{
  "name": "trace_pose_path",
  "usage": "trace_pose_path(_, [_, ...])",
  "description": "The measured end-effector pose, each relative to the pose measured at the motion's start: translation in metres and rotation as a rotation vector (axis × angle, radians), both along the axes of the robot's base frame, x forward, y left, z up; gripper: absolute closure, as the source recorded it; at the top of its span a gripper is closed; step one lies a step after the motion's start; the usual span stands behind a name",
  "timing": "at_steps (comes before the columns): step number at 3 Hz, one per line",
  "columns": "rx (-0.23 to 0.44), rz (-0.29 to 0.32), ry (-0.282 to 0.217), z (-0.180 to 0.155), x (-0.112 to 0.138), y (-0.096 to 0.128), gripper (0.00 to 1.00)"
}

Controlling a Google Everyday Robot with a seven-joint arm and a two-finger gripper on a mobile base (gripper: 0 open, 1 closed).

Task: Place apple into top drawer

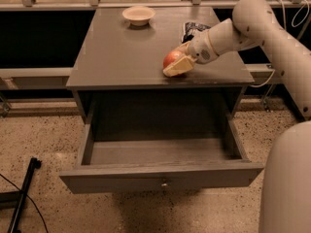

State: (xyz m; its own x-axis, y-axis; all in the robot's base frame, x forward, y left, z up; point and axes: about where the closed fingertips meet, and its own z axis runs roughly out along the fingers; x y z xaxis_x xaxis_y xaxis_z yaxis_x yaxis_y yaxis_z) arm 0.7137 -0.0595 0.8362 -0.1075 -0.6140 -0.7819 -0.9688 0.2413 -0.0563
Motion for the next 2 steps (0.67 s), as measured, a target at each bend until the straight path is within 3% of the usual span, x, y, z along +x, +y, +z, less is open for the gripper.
trace_pose_path(1, [0.009,0.005,0.002,0.004,-0.002,0.000,0.89])
trace_pose_path(2, [0.048,0.050,-0.070,0.039,-0.036,-0.006,1.00])
